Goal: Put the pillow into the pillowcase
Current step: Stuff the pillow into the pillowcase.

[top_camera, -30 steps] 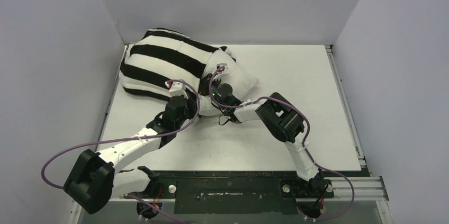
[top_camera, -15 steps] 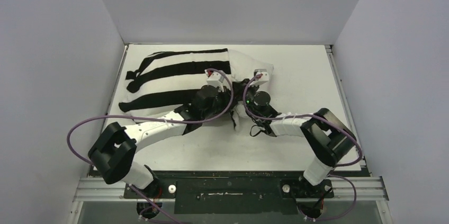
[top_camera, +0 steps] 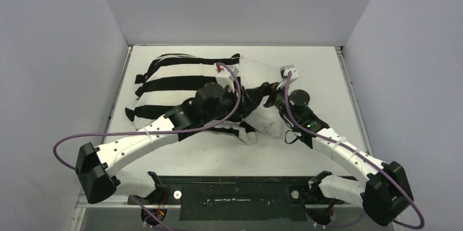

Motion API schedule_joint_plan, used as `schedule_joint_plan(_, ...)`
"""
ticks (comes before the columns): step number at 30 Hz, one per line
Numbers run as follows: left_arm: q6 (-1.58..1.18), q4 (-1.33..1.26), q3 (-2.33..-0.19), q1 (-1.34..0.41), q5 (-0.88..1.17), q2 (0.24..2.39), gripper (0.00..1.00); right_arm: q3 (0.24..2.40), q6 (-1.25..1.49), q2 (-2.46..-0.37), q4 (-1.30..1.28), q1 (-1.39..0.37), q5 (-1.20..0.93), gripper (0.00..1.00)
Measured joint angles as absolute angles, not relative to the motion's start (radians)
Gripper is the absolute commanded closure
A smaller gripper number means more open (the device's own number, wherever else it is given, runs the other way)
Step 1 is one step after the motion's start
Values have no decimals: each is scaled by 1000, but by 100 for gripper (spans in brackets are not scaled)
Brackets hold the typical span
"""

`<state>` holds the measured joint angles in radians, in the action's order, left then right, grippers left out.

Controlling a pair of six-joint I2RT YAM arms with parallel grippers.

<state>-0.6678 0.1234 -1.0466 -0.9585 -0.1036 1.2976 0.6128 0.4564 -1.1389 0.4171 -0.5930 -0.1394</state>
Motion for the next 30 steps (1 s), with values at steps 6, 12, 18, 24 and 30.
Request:
schedule_joint_plan(6,-567,194,-1363,-773,-181,1364,51,835,372,-1092,200,-401,-250,0)
schedule_joint_plan(12,-478,224,-1546,-639,-266,1631,48,942,397,-1313,161,-206,-456,1)
schedule_joint_plan(18,-433,299,-1734,-639,-266,1952,55,1128,372,-1630,116,-165,-573,5)
schedule_joint_plan(24,-414,438,-2046,-635,-295,2206,100,1209,381,-1821,167,-187,-677,25)
schedule_joint_plan(30,-397,537,-2202,-653,-258,2231,100,1150,508,-1844,409,-255,-707,91)
